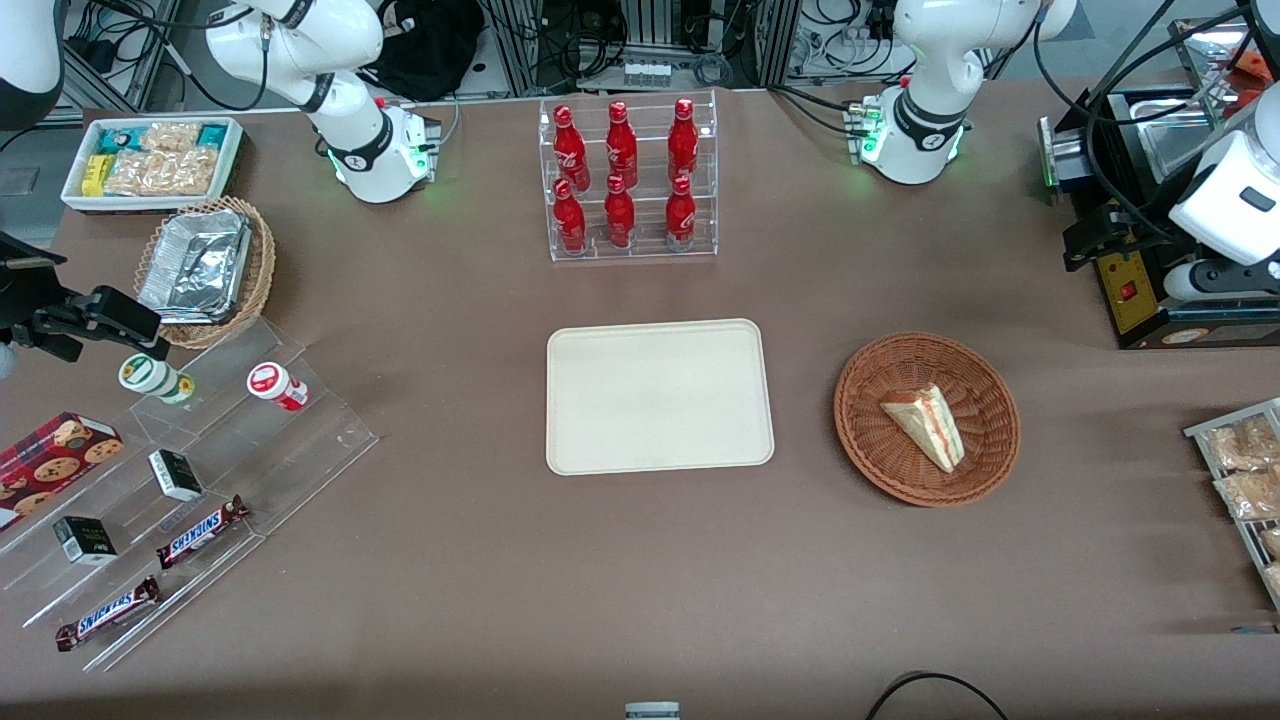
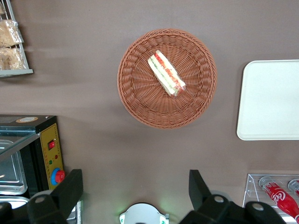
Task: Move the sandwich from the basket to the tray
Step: 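Move the left gripper down over the sandwich in the wicker basket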
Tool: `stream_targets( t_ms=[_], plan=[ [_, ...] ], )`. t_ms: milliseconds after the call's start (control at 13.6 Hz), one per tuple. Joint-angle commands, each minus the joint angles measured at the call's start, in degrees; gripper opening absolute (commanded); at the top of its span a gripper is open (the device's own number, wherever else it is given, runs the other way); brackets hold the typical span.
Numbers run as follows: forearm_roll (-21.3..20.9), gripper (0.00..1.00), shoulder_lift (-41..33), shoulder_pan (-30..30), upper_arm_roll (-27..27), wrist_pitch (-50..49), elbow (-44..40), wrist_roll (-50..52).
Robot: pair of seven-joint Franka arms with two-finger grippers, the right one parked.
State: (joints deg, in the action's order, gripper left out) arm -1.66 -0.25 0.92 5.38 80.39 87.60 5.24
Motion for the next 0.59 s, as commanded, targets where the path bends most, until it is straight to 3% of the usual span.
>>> stream_targets(
  t_ms=[0, 220, 514],
  plan=[
    [0.52, 1.0, -0.54, -0.3, -0.19, -0.68, -0.33, -1.45],
    [-0.1, 1.0, 0.69, -0.48, -0.1, 0.98, -0.15, -1.37],
    [-0.27, 1.0, 0.35, -0.74, 0.78, 19.93, 16.07, -0.67]
  ],
)
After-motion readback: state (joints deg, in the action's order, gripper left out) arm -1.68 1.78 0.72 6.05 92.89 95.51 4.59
